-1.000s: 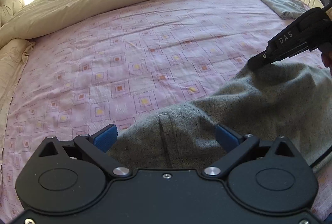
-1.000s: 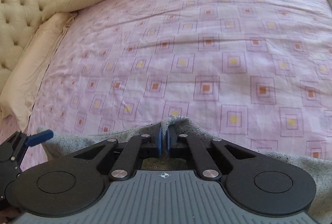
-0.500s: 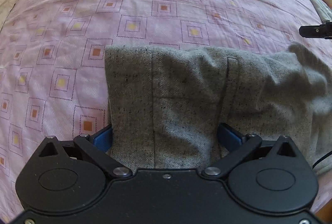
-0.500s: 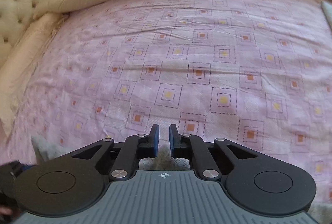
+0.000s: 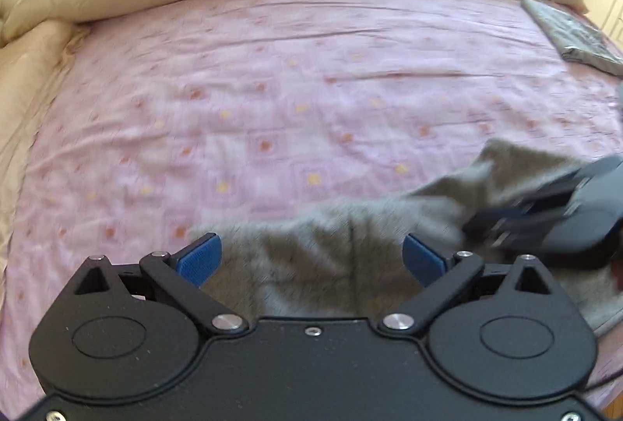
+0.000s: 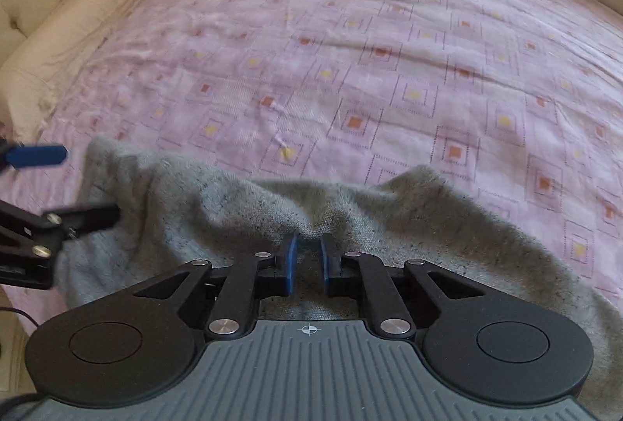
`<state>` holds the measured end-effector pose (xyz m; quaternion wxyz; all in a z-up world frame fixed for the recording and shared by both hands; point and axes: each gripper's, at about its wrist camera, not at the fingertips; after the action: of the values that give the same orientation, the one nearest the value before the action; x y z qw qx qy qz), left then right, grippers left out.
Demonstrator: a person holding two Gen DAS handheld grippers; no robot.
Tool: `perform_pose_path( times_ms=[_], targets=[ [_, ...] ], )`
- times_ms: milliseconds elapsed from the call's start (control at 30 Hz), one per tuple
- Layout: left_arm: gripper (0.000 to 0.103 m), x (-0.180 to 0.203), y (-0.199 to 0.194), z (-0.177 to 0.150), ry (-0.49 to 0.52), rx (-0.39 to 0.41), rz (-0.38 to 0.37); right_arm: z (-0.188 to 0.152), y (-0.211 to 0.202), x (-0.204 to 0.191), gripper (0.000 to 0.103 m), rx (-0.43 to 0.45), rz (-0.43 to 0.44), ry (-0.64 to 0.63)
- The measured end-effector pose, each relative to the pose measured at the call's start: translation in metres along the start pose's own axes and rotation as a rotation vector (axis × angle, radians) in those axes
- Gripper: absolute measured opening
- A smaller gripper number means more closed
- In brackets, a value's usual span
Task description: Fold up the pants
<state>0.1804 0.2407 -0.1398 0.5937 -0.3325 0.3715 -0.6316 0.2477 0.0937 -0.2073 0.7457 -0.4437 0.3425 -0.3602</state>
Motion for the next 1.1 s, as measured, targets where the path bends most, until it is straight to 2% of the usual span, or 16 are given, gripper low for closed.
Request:
perform_pose_path(
  times_ms=[33, 133, 233, 300, 400, 467, 500, 633, 767, 933, 1000, 1033, 1100],
  targets=[
    [0.099, 0.005, 0.008, 0.007, 0.013, -0.003, -0.011, -0.004, 0.011, -0.006, 0.012, -0.036, -0.006, -0.026],
    [0.099, 0.015, 0.024, 0.013, 0.04, 0.001, -0.025, -0.011, 0.009, -0.027, 0.01, 0.007, -0.065, -0.176],
    [0.099, 0.017, 0.045, 0.0, 0.055, -0.081, 0.008, -0.018, 0.001, -0.028, 0.011, -0.015, -0.019, -0.246],
    [0.101, 0.018, 0.055, -0.014, 0.119, -0.127, 0.024, -0.021, -0.008, -0.021, 0.011, -0.026, -0.006, -0.242],
    [0.102, 0.022, 0.05, -0.027, 0.163, -0.089, 0.018, -0.019, -0.039, -0.003, 0.011, 0.134, -0.082, -0.171],
    [0.102, 0.021, 0.049, -0.027, 0.157, -0.094, 0.011, -0.007, -0.05, 0.016, 0.013, 0.193, -0.097, -0.135],
    [0.102, 0.021, 0.049, -0.026, 0.155, -0.099, 0.008, 0.002, -0.049, 0.027, 0.013, 0.182, -0.085, -0.125],
    [0.102, 0.019, 0.051, -0.02, 0.146, -0.121, -0.005, 0.033, -0.026, 0.064, 0.013, 0.043, -0.008, -0.17],
    [0.102, 0.018, 0.051, -0.021, 0.15, -0.122, -0.006, 0.043, -0.014, 0.069, 0.013, -0.03, 0.027, -0.319],
    [0.102, 0.018, 0.053, -0.019, 0.149, -0.137, -0.005, 0.051, 0.005, 0.072, 0.013, -0.155, 0.127, -0.355],
    [0.102, 0.018, 0.053, -0.018, 0.148, -0.142, -0.005, 0.047, 0.006, 0.07, 0.01, -0.16, 0.135, -0.383],
    [0.102, 0.018, 0.053, -0.018, 0.145, -0.145, -0.006, 0.043, 0.002, 0.067, 0.002, -0.128, 0.117, -0.399],
    [0.102, 0.017, 0.053, -0.018, 0.138, -0.146, -0.007, 0.037, -0.012, 0.06, 0.002, -0.069, 0.106, -0.364]
  ],
)
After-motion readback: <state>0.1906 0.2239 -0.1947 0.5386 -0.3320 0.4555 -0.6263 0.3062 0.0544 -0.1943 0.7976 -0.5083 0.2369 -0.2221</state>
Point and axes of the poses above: each gripper's, at about its wrist camera, not at the fingertips, and y roughly the way its jaws point, x to its right, z to its top, and after that the axes turned 2 degrees about y, right-handed
